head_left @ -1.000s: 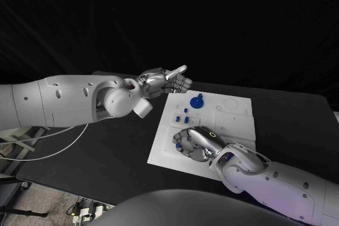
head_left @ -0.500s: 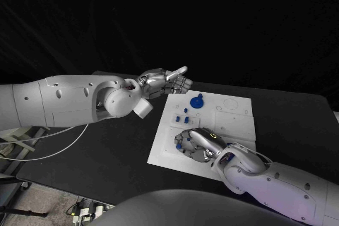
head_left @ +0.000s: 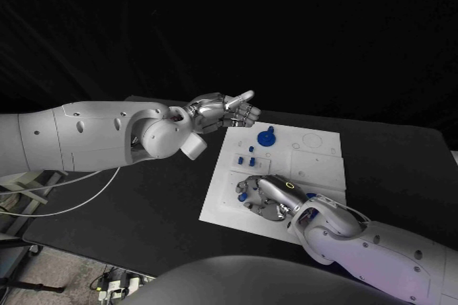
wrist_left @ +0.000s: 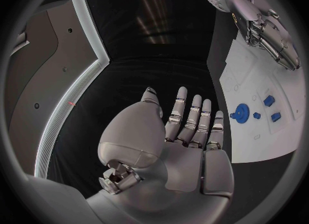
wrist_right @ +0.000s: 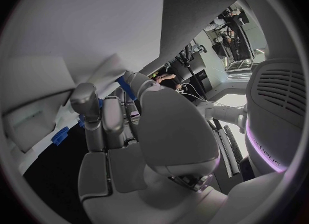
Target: Assemble the parts on the task board
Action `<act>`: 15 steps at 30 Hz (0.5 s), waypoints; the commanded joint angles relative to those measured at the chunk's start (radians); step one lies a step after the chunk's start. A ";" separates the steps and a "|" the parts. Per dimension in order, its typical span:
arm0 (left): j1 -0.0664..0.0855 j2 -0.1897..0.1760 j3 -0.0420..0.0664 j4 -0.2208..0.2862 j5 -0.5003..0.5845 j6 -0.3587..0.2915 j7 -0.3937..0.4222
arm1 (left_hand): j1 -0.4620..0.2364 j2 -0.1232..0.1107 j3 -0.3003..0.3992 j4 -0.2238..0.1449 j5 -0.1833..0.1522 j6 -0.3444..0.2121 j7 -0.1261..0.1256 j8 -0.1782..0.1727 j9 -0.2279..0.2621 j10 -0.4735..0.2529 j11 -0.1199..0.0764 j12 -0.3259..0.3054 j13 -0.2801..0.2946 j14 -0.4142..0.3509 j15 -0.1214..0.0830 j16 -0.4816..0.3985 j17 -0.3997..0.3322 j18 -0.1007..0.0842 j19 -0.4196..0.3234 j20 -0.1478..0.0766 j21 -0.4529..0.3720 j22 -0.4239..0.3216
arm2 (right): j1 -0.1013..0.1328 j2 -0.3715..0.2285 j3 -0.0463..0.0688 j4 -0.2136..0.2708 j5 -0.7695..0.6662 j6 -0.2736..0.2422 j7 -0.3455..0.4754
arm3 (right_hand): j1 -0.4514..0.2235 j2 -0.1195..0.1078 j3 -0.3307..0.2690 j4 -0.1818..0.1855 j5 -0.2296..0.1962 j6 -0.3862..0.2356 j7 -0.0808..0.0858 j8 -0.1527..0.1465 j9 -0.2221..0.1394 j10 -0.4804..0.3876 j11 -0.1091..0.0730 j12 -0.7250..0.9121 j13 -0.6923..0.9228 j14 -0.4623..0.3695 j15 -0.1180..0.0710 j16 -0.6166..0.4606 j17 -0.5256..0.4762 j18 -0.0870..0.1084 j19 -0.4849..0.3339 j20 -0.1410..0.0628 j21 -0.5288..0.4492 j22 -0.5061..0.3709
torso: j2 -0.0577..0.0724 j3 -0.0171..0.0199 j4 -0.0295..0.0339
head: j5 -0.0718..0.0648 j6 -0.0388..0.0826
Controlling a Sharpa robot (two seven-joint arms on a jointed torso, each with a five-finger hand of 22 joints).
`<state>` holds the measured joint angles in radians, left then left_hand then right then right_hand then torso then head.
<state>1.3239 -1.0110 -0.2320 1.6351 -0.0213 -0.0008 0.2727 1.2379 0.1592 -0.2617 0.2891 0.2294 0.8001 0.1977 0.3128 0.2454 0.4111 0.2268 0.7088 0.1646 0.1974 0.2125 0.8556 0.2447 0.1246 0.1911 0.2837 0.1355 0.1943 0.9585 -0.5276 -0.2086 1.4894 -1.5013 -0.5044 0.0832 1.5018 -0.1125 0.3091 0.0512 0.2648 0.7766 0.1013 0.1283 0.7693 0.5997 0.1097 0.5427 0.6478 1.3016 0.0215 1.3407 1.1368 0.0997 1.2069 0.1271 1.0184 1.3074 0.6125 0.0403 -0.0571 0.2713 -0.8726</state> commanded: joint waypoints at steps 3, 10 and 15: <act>0.000 0.003 0.001 0.002 -0.002 0.018 0.002 | 0.006 0.000 -0.006 -0.001 0.004 0.001 0.013 0.006 -0.001 0.004 -0.003 0.004 -0.001 -0.005 0.001 0.003 -0.001 0.017 -0.009 0.001 0.006 0.000 | -0.001 -0.002 -0.001 0.006 -0.016 -0.006 0.002 | 0.008 -0.008 -0.011 0.005 -0.007 -0.042 -0.012 -0.026 -0.026 -0.051 0.008 0.012 0.000 -0.013 0.004 -0.006 -0.008 0.022 -0.013 0.004 -0.017 0.101 | 0.000 -0.0002 0.0003 | 0.000 0.000; 0.000 0.003 0.001 0.001 -0.002 0.018 0.001 | 0.011 0.000 -0.006 -0.001 0.006 0.001 0.013 0.007 -0.002 0.004 -0.004 0.005 -0.002 -0.006 0.001 0.004 -0.002 0.017 -0.009 0.001 0.006 0.001 | -0.001 -0.007 -0.001 0.015 -0.006 -0.023 0.019 | 0.010 -0.008 -0.023 0.012 -0.016 -0.084 -0.022 -0.054 -0.066 -0.097 0.009 0.012 -0.012 -0.016 0.006 -0.005 -0.010 0.023 -0.016 0.008 -0.025 0.100 | 0.000 -0.0002 0.0002 | 0.001 0.000; 0.000 0.003 0.001 0.000 -0.002 0.019 -0.001 | 0.013 0.000 -0.006 -0.001 0.007 0.001 0.013 0.007 -0.003 0.004 -0.004 0.005 -0.002 -0.006 0.001 0.004 -0.002 0.018 -0.009 0.001 0.006 0.001 | -0.001 -0.013 0.000 0.026 -0.001 -0.038 0.029 | 0.015 -0.007 -0.034 0.016 -0.022 -0.111 -0.036 -0.064 -0.100 -0.122 0.009 0.006 -0.029 -0.016 0.007 -0.004 -0.010 0.023 -0.014 0.009 -0.026 0.100 | -0.001 -0.0001 0.0000 | 0.001 0.000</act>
<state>1.3237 -1.0102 -0.2319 1.6345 -0.0215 0.0002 0.2683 1.2380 0.1593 -0.2616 0.2891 0.2342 0.8001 0.1977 0.3128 0.2444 0.4111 0.2269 0.7088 0.1638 0.1974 0.2125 0.8557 0.2437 0.1246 0.1875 0.2873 0.1355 0.1943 0.9581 -0.5392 -0.2090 1.5114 -1.5005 -0.5227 0.0920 1.5058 -0.1165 0.2798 0.0689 0.2474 0.6700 0.0654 0.0691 0.6716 0.4840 0.1215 0.5522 0.6200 1.2913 0.0249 1.3407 1.1275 0.1156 1.1982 0.1359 0.9970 1.3073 0.6125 0.0400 -0.0569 0.2722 -0.8726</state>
